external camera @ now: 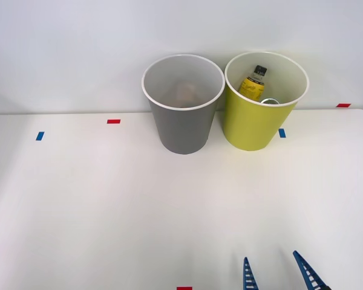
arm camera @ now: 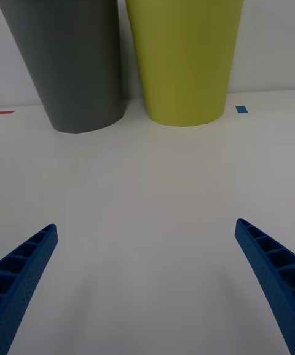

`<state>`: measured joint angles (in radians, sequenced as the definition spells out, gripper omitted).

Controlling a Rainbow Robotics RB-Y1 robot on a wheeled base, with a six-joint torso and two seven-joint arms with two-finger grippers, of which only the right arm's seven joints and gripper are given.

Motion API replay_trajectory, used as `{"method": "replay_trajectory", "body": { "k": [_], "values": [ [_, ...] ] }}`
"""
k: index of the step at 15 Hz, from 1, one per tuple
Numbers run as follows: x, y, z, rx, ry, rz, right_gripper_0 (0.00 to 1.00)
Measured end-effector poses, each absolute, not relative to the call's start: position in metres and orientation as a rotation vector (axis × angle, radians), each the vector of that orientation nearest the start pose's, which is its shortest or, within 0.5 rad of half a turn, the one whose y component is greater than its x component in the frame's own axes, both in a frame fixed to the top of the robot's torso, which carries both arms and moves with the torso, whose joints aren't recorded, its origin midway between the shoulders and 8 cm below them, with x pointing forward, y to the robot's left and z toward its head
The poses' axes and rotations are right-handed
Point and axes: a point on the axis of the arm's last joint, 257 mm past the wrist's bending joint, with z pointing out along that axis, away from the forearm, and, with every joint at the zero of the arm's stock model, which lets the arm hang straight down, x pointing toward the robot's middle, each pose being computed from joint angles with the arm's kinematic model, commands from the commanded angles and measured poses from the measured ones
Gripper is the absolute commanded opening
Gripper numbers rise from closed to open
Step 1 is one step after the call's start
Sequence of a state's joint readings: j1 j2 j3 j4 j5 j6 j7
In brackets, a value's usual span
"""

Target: Put cans in the gray bin, plastic bottles in the light green bin

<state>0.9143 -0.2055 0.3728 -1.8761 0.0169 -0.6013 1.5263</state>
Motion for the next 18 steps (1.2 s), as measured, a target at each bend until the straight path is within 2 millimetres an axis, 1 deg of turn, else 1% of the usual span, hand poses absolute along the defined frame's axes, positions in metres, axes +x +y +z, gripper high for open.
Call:
{"method": "replay_trajectory", "body": {
  "k": [18],
  "values": [
    [0.2494, -0.1764, -0.2845, -0.050, 1.571, 0.149, 1.00]
  ]
}}
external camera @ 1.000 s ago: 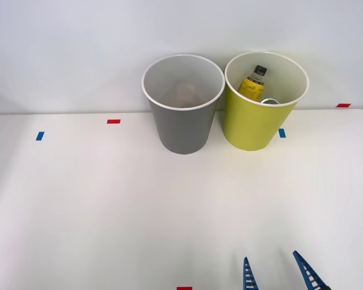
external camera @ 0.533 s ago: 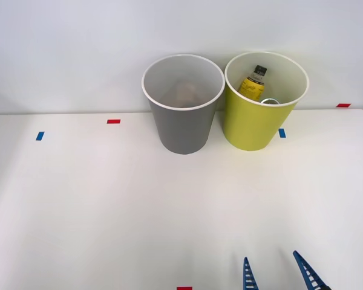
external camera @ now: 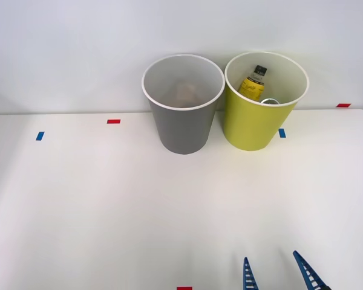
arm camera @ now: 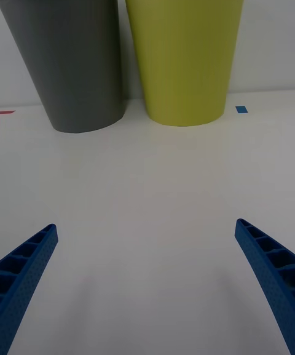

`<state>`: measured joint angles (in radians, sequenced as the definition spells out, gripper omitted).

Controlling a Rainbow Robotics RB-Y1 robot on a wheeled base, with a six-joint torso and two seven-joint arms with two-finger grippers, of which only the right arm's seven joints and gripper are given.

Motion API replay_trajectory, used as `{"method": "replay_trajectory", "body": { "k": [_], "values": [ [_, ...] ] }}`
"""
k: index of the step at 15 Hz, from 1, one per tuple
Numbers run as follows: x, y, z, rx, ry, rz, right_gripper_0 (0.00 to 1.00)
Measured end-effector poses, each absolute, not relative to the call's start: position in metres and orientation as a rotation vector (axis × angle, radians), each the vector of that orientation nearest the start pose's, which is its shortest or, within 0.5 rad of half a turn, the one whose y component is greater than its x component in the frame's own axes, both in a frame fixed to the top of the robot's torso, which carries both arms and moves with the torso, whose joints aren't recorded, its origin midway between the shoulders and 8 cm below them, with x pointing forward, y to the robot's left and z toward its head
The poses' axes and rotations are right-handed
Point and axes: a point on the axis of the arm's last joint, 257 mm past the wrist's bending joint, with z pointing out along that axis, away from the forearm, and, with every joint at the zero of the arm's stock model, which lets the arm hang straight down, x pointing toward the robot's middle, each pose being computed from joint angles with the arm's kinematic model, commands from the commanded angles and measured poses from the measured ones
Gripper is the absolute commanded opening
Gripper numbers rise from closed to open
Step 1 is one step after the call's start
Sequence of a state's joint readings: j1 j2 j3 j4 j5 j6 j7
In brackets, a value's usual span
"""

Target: Put cans in the gray bin, plastic bottles in the light green bin

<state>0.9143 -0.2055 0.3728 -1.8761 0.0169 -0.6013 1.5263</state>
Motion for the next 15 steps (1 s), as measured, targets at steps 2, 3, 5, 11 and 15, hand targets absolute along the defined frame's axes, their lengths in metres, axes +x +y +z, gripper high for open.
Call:
{"method": "replay_trajectory", "body": {
  "k": [2, 3, 5, 11, 15],
  "values": [
    [0.2494, -0.1764, -0.2845, -0.050, 1.571, 0.149, 1.00],
    [0.2494, -0.1764, -0.2845, -0.050, 1.571, 0.149, 1.00],
    [0.2494, -0.1764, -0.2845, -0.050, 1.571, 0.149, 1.00],
    [0.2494, -0.1764, -0.2845, -0.050, 1.571, 0.149, 1.00],
    [0.2494, -0.1764, -0.2845, -0.050, 1.571, 0.149, 1.00]
  ]
}}
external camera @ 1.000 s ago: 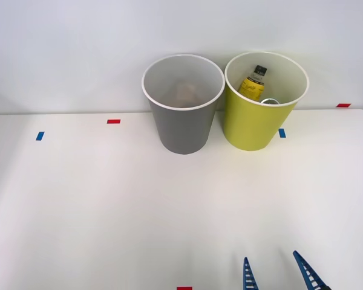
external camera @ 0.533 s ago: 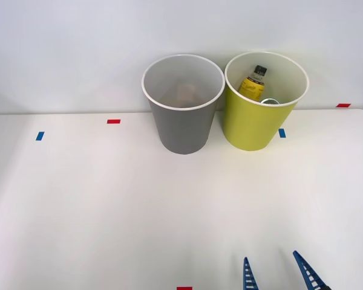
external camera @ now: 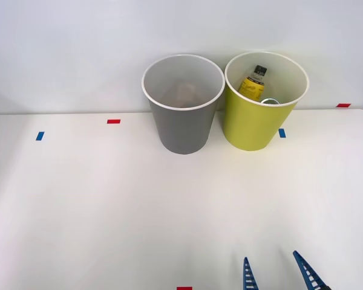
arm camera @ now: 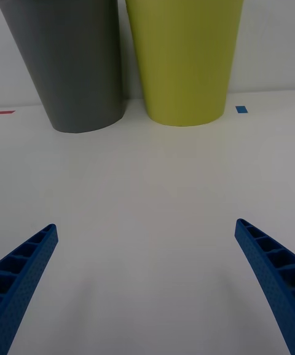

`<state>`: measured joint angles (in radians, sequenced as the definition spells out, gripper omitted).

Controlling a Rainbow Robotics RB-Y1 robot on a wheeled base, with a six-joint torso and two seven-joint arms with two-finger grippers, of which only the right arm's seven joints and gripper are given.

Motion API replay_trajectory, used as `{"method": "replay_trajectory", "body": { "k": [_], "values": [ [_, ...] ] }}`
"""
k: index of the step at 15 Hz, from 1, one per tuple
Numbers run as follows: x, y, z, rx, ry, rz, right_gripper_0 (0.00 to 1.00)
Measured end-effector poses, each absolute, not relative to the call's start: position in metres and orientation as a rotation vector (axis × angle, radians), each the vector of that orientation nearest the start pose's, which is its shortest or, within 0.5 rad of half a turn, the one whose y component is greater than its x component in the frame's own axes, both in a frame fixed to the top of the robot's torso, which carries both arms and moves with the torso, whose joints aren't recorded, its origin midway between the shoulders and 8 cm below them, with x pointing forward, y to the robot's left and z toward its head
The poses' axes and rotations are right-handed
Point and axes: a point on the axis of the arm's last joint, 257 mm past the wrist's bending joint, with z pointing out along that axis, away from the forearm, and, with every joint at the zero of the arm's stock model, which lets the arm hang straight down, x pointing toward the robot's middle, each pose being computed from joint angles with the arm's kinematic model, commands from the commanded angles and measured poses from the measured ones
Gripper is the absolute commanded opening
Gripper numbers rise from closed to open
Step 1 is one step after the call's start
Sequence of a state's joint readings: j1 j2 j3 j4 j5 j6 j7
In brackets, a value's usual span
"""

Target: Put cans in the gray bin, plastic bottles in the light green bin

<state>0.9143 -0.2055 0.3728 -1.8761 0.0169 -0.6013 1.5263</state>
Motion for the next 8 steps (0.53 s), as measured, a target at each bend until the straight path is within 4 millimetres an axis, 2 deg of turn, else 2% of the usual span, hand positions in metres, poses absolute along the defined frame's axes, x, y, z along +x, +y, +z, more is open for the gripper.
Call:
{"method": "replay_trajectory", "body": {
  "k": [8],
  "values": [
    [0.2494, -0.1764, -0.2845, -0.050, 1.571, 0.149, 1.00]
  ]
}}
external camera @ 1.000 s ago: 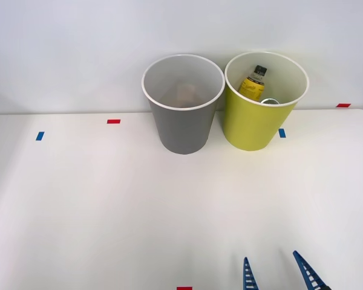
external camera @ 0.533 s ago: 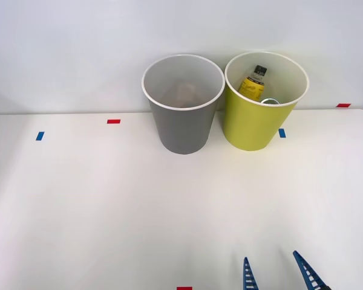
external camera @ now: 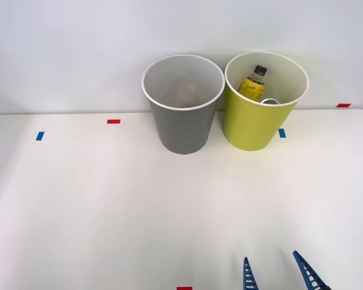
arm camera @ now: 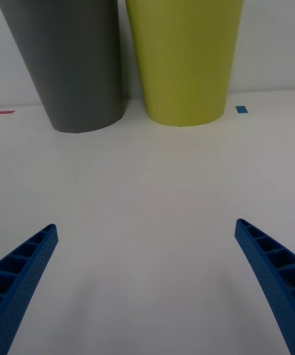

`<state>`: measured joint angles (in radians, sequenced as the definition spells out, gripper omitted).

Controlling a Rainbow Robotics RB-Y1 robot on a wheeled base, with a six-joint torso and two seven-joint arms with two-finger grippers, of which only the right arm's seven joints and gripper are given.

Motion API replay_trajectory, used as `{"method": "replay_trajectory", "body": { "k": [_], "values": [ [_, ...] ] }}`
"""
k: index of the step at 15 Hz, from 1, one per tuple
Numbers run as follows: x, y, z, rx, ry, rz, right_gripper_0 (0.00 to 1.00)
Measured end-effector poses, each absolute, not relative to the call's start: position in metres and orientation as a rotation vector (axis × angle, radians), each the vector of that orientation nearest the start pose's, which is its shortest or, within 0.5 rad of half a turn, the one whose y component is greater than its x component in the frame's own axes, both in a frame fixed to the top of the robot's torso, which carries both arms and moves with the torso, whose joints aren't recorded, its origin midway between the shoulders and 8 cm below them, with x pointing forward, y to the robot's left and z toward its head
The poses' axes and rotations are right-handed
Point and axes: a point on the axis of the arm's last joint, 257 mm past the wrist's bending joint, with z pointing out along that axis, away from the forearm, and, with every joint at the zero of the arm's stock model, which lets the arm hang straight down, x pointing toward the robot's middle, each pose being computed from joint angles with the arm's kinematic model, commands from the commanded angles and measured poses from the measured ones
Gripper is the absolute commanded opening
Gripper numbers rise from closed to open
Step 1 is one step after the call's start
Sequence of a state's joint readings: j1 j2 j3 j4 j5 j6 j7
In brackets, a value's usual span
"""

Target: Put cans in the gray bin, plastic bottles in the light green bin

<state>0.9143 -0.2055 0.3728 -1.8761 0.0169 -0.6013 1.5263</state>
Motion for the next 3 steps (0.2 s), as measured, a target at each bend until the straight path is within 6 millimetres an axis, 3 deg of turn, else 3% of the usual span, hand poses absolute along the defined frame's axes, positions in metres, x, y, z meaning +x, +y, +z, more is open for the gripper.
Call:
{"method": "replay_trajectory", "body": {
  "k": [3],
  "values": [
    [0.2494, -0.1764, -0.2845, -0.050, 1.571, 0.149, 1.00]
  ]
}}
